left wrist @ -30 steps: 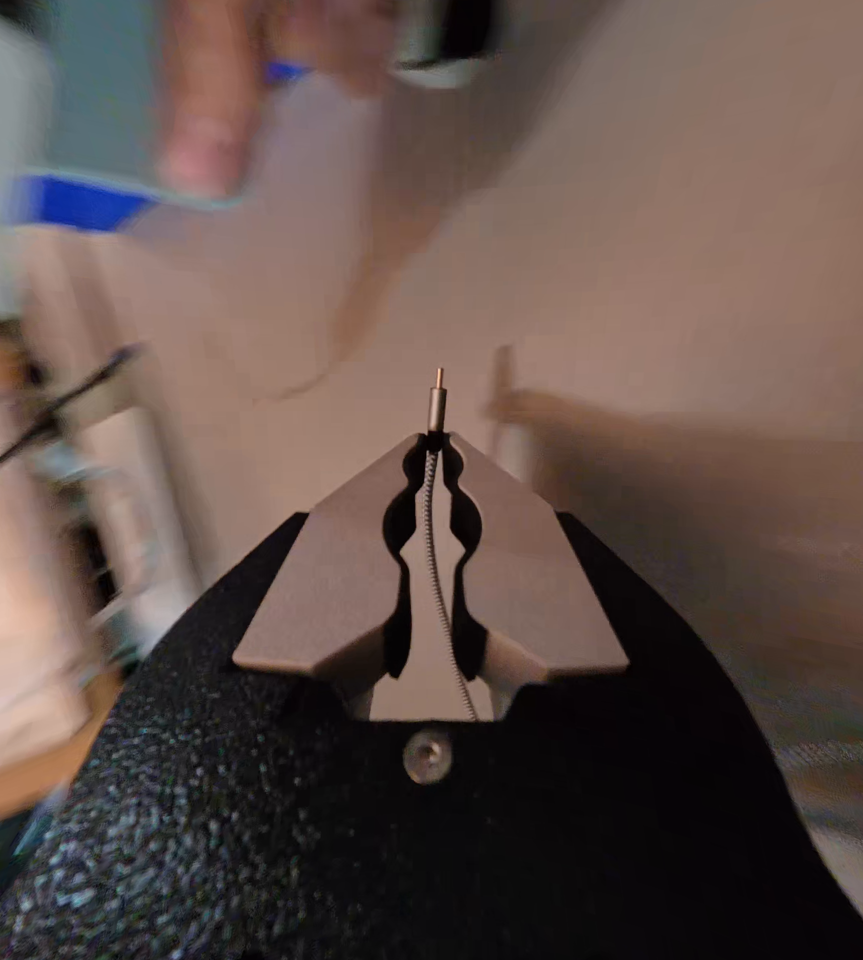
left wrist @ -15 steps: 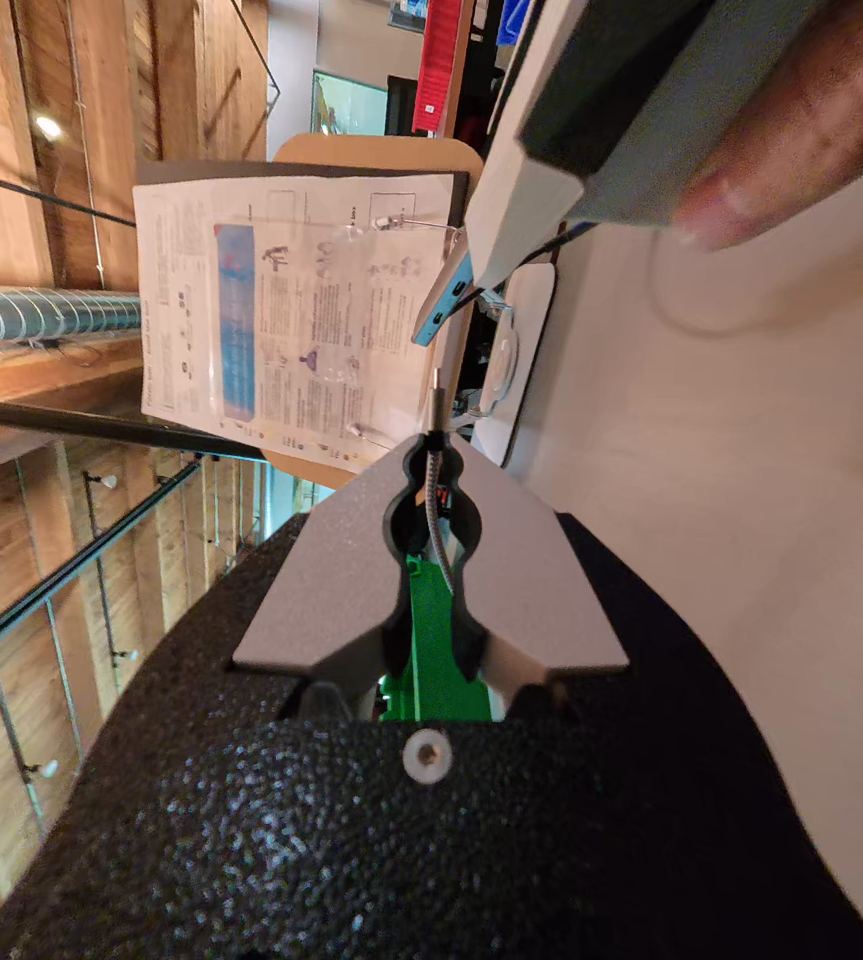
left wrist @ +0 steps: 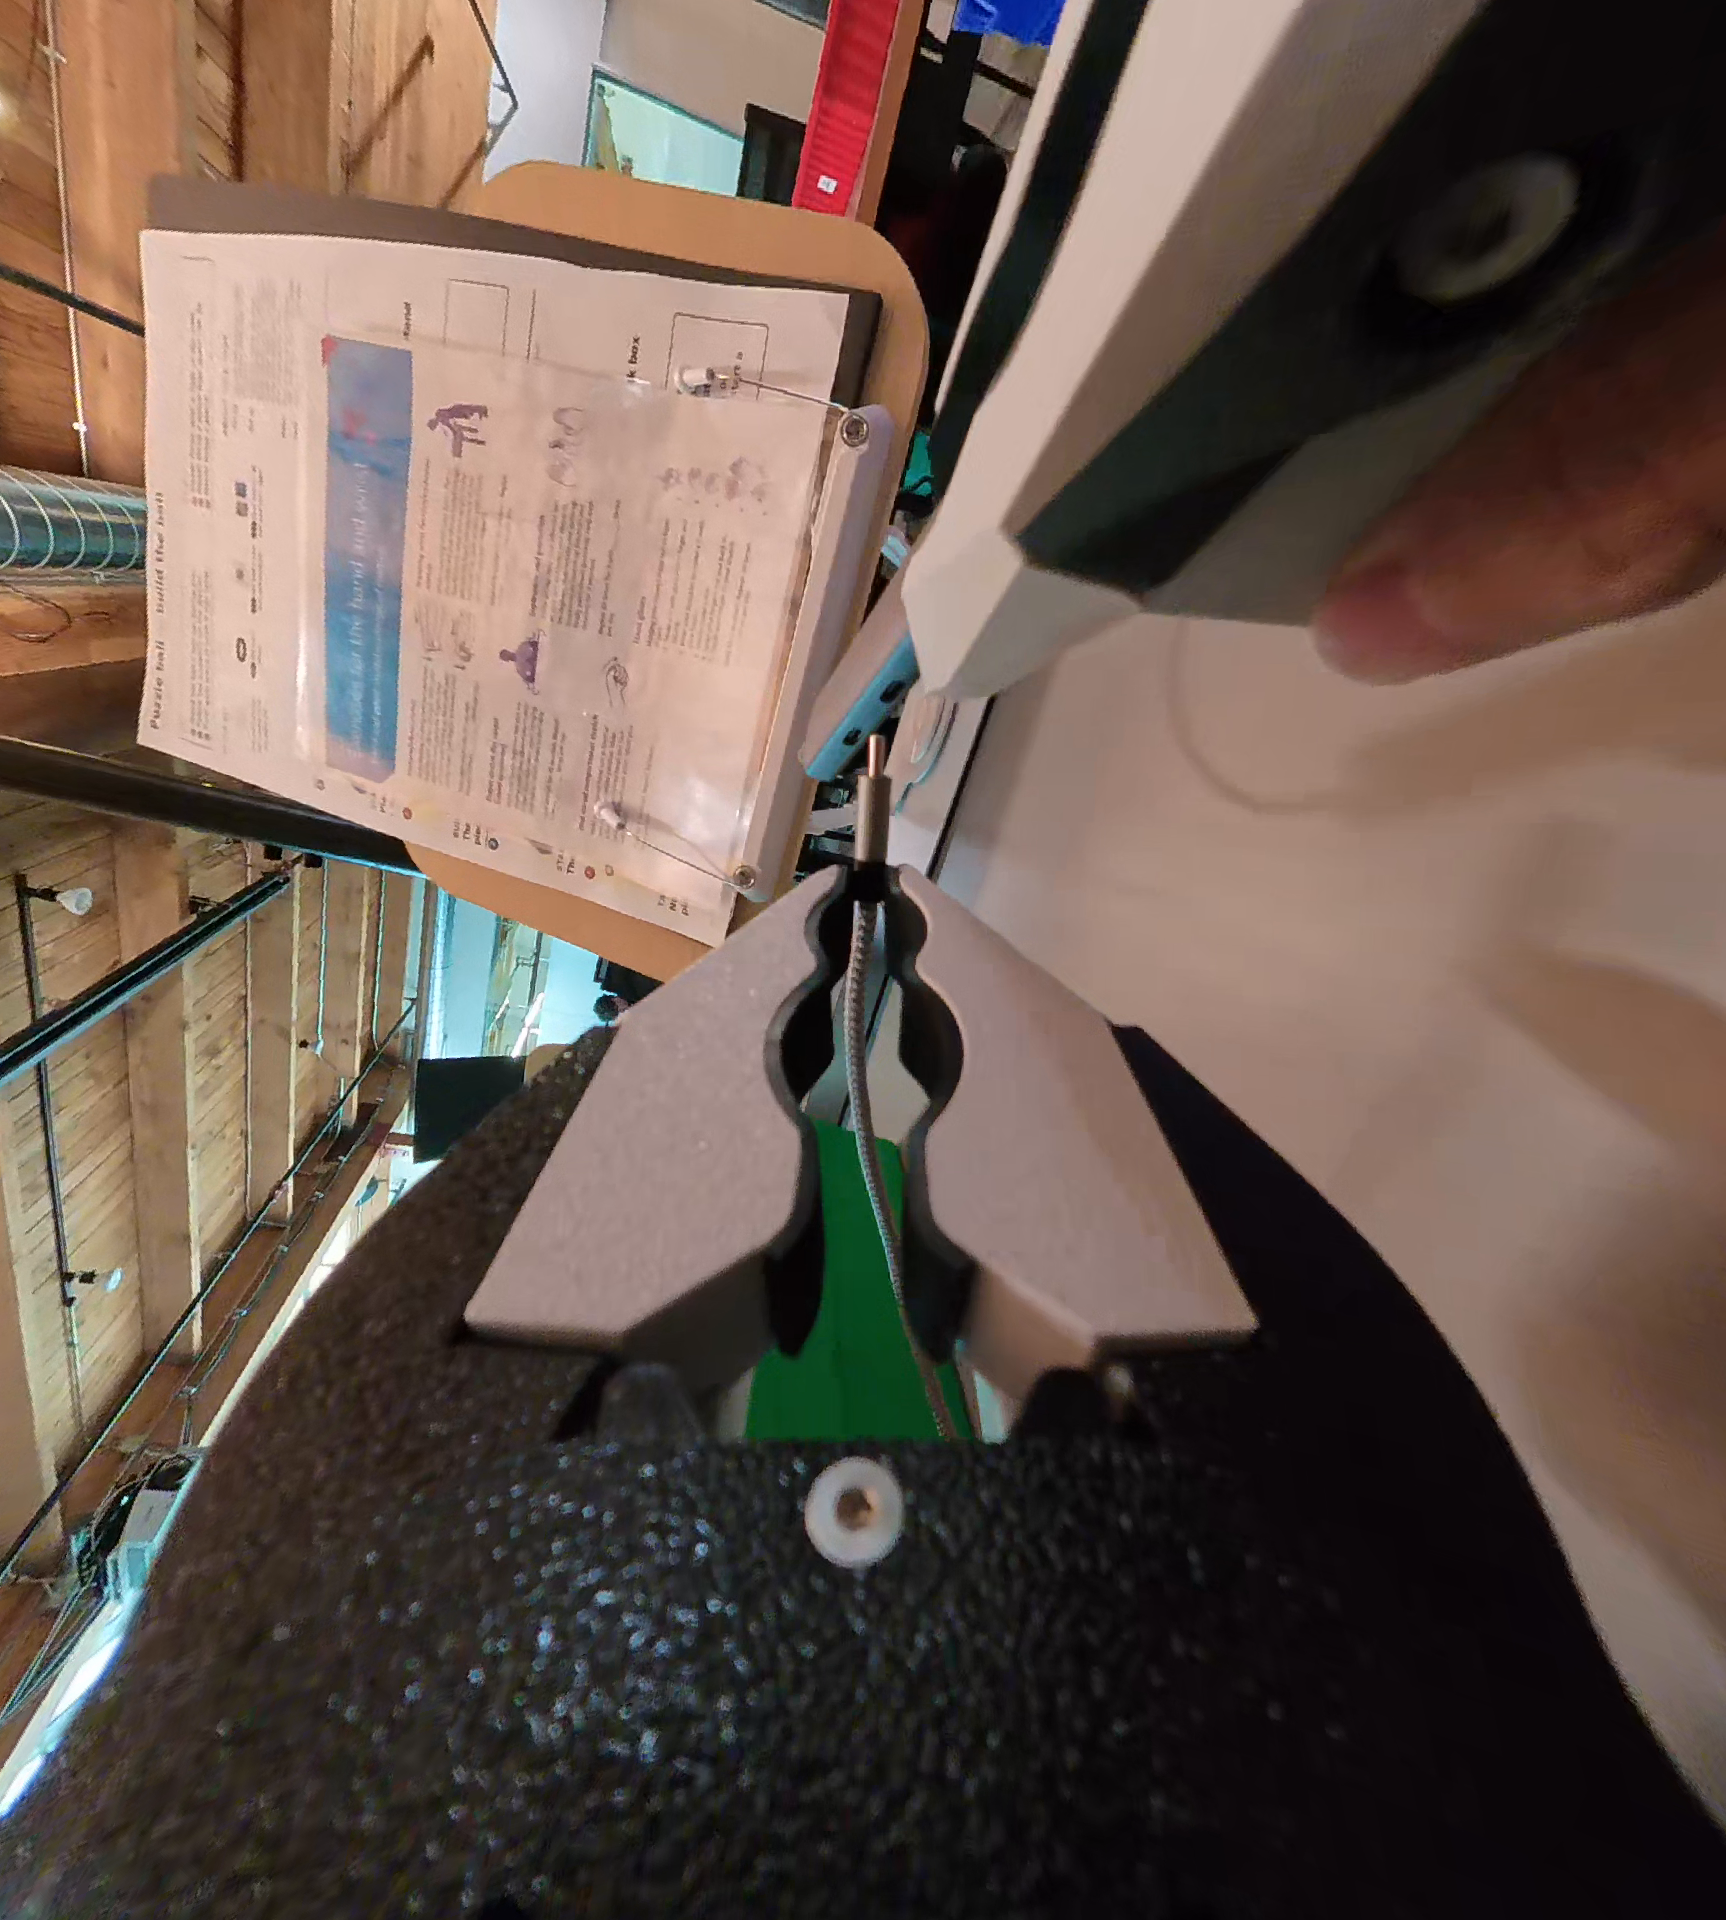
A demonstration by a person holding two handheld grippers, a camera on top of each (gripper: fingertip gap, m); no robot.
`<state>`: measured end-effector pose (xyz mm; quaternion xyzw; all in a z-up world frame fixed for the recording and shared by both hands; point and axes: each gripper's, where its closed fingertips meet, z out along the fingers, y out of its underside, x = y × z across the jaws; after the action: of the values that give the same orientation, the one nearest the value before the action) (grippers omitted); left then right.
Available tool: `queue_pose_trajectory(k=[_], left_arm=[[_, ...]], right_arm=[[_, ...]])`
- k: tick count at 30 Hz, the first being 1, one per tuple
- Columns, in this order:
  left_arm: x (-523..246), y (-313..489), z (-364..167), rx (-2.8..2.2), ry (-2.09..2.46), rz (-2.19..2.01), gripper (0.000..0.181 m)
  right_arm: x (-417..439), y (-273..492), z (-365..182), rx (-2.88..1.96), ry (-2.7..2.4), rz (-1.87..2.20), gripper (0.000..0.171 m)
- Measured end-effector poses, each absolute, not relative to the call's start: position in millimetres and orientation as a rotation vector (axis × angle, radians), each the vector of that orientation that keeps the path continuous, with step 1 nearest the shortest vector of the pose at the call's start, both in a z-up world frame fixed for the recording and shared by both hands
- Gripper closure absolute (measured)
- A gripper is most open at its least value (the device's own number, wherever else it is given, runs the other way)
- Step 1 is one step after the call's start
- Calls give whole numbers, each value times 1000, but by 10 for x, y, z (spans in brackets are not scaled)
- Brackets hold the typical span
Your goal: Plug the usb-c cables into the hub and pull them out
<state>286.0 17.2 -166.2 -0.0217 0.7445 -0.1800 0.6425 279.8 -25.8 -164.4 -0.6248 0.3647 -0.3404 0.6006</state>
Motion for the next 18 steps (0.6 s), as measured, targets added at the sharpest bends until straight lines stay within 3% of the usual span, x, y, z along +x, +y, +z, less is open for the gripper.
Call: queue_pose_trajectory(k=[18], left_arm=[[2904,227,-1768,-81,1737,-378,179]], right_arm=[[2813,-161,-1728,-1481,851,-805,149]])
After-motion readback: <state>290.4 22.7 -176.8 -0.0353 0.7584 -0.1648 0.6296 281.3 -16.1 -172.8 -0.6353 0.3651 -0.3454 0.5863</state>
